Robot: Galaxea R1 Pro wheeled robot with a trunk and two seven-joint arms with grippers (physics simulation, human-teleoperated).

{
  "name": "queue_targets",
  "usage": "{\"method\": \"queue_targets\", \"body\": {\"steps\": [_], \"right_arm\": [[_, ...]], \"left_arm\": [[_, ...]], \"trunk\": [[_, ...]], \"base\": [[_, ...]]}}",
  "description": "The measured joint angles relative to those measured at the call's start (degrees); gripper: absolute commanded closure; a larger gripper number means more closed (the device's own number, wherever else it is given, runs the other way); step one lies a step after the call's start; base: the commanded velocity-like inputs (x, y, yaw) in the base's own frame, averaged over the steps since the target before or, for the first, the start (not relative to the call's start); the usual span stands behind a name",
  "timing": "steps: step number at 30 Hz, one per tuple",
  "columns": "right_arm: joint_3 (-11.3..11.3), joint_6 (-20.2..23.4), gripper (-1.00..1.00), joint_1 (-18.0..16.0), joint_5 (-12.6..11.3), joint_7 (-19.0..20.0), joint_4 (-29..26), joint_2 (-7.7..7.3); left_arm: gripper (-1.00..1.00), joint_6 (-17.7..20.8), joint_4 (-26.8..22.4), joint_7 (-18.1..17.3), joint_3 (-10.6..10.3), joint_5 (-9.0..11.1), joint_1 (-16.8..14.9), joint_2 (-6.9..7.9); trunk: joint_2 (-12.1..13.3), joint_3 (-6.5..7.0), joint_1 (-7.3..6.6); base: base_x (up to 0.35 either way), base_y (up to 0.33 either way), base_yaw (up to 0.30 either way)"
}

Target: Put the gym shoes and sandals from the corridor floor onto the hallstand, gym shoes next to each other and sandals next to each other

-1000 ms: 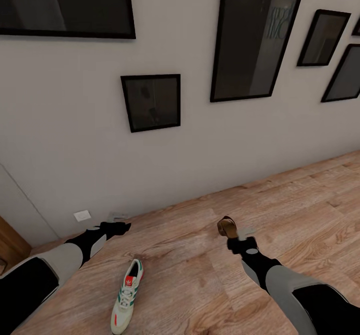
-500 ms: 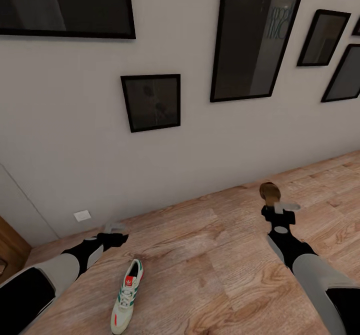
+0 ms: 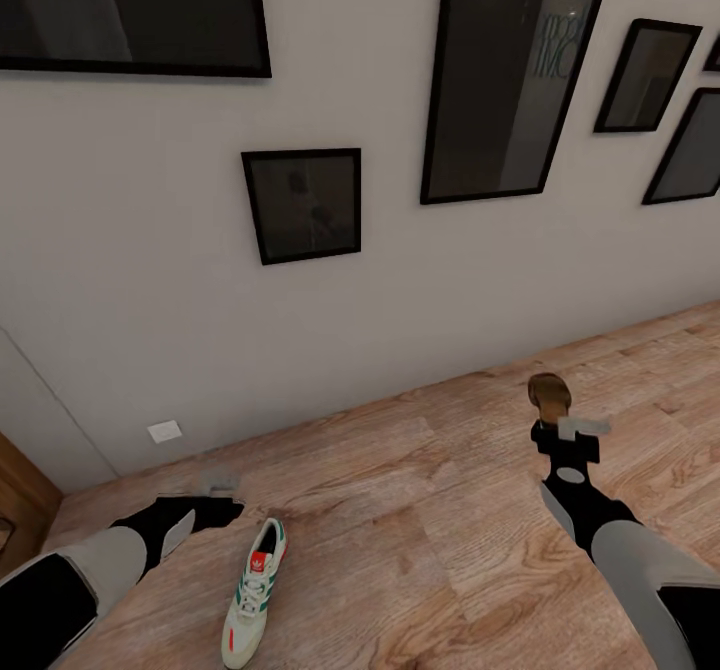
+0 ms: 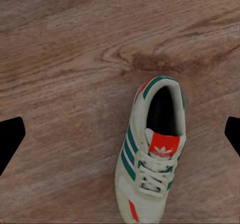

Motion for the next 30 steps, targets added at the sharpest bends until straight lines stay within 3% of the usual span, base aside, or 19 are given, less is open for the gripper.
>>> {"method": "queue_targets", "body": {"steps": [12, 19, 30], "right_arm": [[-0.1, -0.1, 1.00, 0.1, 0.0, 0.0, 1.7, 0.03], [0.0, -0.1, 1.00, 0.1, 0.0, 0.0, 1.9, 0.03], [0.0, -0.1, 1.00, 0.1, 0.1, 0.2, 1.9, 0.21]], "left_arm": [[-1.00, -0.1, -0.1, -0.2, -0.1, 0.0, 7.0, -1.51], [-1.00, -2.6, -0.2, -0.2, -0.2, 0.0, 8.1, -1.90], [-1.00, -3.1, -0.2, -0.2, -0.1, 0.0, 8.4, -2.04]], "trunk": [[0.0, 0.00, 0.00], [0.0, 0.00, 0.00], [0.0, 0.00, 0.00]], "base": [[0.000, 0.000, 0.000], [0.000, 0.000, 0.000], [0.000, 0.000, 0.000]]}}
